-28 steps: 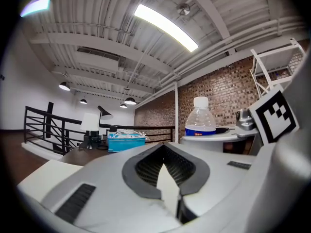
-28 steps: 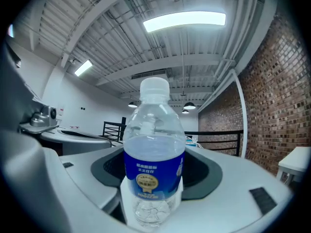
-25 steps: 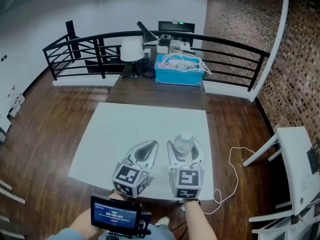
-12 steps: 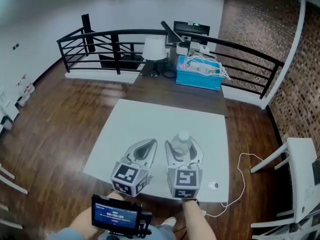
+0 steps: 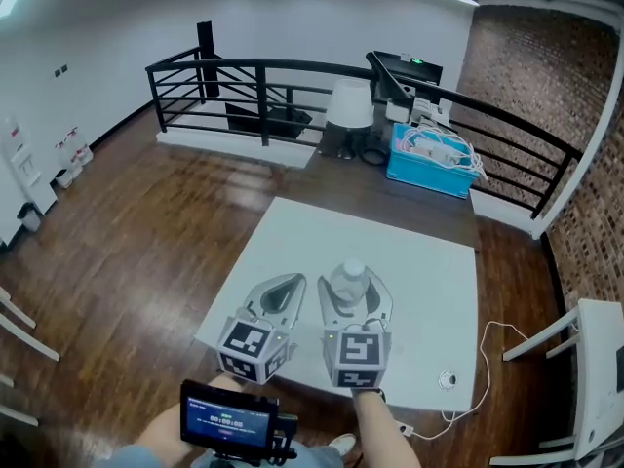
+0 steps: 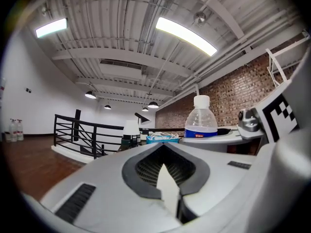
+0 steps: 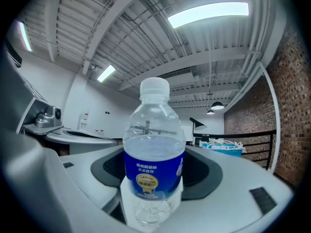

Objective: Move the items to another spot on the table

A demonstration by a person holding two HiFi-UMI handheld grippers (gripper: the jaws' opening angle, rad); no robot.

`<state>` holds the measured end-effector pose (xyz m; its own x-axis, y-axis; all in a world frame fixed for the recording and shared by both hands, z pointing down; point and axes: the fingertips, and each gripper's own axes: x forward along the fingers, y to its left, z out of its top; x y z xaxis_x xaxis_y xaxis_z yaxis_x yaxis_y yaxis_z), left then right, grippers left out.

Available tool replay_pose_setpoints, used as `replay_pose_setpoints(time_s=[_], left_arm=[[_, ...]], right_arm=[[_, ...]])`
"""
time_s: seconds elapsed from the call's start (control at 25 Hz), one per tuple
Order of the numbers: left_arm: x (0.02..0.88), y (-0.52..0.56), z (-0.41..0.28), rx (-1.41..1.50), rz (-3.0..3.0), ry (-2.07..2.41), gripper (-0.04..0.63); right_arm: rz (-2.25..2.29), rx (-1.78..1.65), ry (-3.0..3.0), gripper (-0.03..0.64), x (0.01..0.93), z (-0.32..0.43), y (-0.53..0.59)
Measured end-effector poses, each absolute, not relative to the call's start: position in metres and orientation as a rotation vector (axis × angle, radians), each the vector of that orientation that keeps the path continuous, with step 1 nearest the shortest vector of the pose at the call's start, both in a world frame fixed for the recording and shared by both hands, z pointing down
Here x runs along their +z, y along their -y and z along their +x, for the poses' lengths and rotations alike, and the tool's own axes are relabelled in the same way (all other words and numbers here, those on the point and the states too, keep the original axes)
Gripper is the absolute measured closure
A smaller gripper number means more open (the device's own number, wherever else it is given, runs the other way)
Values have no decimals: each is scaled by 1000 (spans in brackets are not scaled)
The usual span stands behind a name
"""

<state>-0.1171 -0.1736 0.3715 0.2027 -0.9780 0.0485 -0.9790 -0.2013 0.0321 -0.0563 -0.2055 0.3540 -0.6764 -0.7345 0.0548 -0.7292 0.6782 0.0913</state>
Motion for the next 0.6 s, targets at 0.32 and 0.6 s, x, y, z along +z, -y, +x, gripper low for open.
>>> replay_pose_setpoints(time_s=[0.32,0.6], left_arm=[[384,158,-199,22,2301,2032,584],[396,150,-259,25,2233,2089,584]], right_arm=[[1104,-90,2838,328,368,-142,192],[1028,-109,2887,328,380,-204,190]])
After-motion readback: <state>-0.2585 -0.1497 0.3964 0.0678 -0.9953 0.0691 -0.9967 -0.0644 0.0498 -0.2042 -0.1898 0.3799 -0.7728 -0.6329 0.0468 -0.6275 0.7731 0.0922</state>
